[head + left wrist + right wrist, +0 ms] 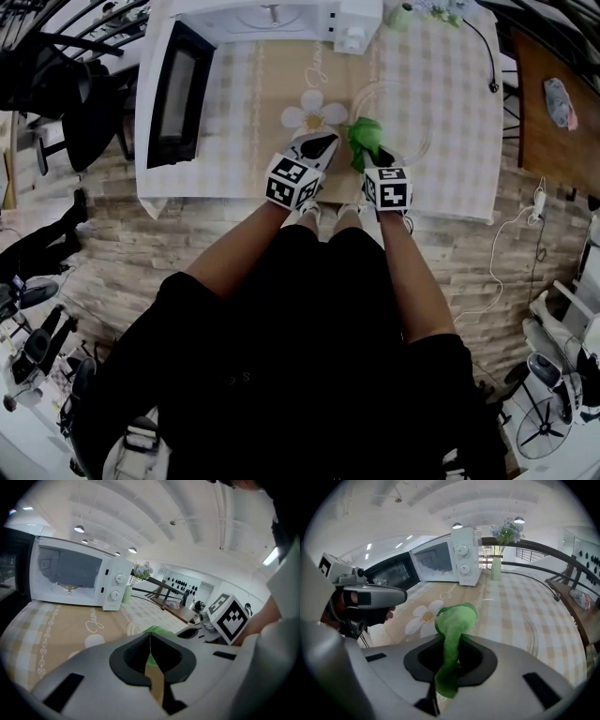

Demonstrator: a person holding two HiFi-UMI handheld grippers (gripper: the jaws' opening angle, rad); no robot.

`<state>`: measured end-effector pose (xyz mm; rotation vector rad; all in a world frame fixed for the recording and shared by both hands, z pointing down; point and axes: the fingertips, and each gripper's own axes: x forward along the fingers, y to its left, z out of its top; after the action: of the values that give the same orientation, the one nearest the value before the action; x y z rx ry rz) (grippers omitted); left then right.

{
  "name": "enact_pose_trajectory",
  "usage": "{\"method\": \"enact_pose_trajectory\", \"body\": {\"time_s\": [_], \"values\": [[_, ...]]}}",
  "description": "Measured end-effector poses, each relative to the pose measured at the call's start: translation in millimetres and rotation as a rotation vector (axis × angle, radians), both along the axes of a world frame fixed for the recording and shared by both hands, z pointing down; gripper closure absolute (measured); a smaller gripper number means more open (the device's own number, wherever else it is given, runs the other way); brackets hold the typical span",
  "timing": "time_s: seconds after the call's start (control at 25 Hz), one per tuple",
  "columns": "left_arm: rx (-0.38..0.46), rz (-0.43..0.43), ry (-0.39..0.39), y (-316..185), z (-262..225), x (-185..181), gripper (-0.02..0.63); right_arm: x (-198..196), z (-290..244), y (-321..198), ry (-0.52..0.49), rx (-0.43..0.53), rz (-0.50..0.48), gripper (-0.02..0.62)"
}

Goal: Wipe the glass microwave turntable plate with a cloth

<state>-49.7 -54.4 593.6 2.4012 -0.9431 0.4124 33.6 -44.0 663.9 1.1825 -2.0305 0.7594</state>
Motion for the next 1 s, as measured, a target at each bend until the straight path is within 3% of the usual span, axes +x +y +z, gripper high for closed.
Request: {"method": "enact_pose_trajectory", "body": {"time_s": [0.28, 0.64, 1.0], "values": [[-0.008, 0.004, -0.008, 0, 1, 4, 0.584, 5, 39, 6, 0.073, -0.079, -0.043, 0.531], [-0.023, 0.015, -0.016, 0, 6, 20, 0.584, 21, 48, 7, 0.184, -0.032, -0.161, 0.531], [-0.021, 0.043, -0.024, -5, 6, 53, 0.584, 58, 48, 15, 0.182, -0.052, -0.137, 0.531]]}}
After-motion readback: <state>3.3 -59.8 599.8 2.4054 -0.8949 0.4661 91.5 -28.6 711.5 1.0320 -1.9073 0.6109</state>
